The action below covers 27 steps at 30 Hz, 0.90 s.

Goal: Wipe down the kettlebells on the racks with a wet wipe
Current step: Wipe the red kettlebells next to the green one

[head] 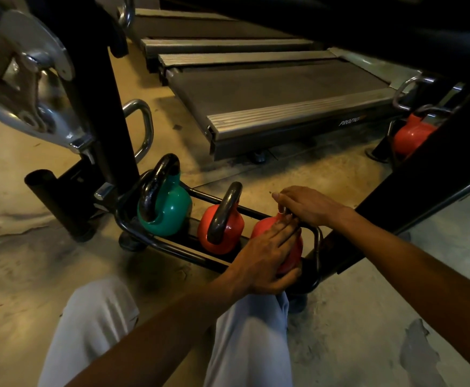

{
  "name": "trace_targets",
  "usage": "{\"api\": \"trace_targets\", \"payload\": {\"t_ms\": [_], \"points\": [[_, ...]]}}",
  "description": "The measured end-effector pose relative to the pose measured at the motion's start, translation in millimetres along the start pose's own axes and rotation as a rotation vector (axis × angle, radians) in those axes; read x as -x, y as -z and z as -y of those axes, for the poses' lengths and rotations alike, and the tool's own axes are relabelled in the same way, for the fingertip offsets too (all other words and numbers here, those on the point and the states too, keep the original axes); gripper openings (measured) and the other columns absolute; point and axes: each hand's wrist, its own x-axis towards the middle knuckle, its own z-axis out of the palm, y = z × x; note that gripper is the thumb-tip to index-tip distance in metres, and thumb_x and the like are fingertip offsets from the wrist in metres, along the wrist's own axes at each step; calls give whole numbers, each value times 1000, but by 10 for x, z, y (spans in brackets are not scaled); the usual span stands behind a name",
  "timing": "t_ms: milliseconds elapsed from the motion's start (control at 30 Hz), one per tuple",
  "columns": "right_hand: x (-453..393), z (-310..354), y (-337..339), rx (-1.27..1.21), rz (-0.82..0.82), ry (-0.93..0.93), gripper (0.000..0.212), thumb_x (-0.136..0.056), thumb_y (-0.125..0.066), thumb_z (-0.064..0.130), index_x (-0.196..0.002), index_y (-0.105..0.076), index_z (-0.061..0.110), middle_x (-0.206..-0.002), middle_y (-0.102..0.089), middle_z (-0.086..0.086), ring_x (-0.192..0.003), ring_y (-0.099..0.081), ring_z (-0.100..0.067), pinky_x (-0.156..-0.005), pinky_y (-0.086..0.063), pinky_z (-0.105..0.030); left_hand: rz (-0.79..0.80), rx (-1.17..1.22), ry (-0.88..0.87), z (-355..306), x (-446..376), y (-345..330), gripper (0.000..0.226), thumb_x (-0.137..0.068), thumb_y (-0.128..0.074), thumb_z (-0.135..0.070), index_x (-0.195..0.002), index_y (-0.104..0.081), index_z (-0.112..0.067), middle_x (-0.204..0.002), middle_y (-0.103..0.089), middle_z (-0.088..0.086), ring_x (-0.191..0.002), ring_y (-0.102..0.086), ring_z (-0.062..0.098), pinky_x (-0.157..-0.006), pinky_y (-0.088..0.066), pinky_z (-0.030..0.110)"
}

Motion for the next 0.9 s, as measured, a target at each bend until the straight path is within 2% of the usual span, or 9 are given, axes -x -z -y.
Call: {"api": "trace_targets", "payload": {"t_ms": [100, 167, 300, 367, 467, 567, 700, 800, 900], "points": [[-15, 47, -36, -153, -23, -212, 97, -90, -8, 89, -119, -70, 21, -121, -67, -2, -104, -64, -20, -104, -48, -51, 23, 3, 2, 17, 2, -21, 82, -98, -62, -48, -161, -34, -3, -172, -22, 16, -163, -7, 25, -131, -13, 35], [1, 95, -86, -285, -64, -345, 89, -98, -11, 80, -135, -62, 18, -133, -65, -10, -118, -61, -29, -110, -42, -52, 24, 10, 7, 29, 8, -47, 82, -98, -61, -49, -161, -34, -3, -172, -22, 15, -163, -6, 24, -131, -18, 38], [59, 178, -51, -1300, -138, -644, 94, -100, -34, 73, -159, -29, -1, -149, -52, -26, -131, -55, -39, -113, -43, -50, 26, 21, 21, 38, 13, -92, 84, -98, -61, -49, -162, -32, -3, -173, -18, 14, -163, -3, 22, -132, -16, 40], [170, 216, 71, -1538, -106, -676, 106, -96, -39, 74, -159, -20, -9, -150, -48, -31, -133, -54, -41, -113, -42, -48, 24, 42, 30, 30, 14, -96, 84, -98, -61, -49, -162, -31, -4, -173, -19, 14, -163, -5, 22, -131, -17, 41], [341, 230, 111, -1608, -106, -691, 102, -95, -37, 75, -155, -32, -8, -142, -53, -31, -132, -54, -41, -116, -37, -49, 44, 71, 27, 37, -6, -55, 81, -101, -57, -52, -163, -31, -6, -173, -20, 13, -162, -8, 20, -131, -17, 40], [503, 218, -52, -1627, -108, -674, 102, -93, -35, 80, -147, -50, -4, -133, -65, -28, -126, -61, -40, -111, -43, -48, 22, 116, 5, 116, -34, 10, 76, -103, -57, -48, -163, -31, -8, -172, -22, 11, -162, -10, 17, -132, -11, 34], [693, 288, -233, -1701, -125, -658, 97, -94, -31, 81, -135, -62, -2, -128, -70, -24, -124, -63, -38, -99, -51, -47, -1, 266, 182, 225, -191, 147, 68, -105, -51, -41, -164, -31, -14, -172, -24, 6, -158, -13, 8, -125, -7, 17], [717, 285, -270, -1755, -226, -627, 94, -95, -31, 80, -133, -63, 0, -128, -70, -24, -124, -64, -39, -99, -52, -47, 93, 235, 140, 362, -409, 240, 65, -105, -46, -38, -163, -34, -12, -171, -28, 8, -158, -21, 14, -126, -14, 24], [723, 305, -323, -1781, -330, -494, 88, -100, -29, 75, -140, -61, 4, -133, -69, -19, -131, -61, -33, -112, -46, -44, 263, 177, 12, 491, -575, 374, 61, -103, -43, -33, -160, -40, -12, -169, -31, 9, -157, -27, 19, -125, -21, 31]]}}
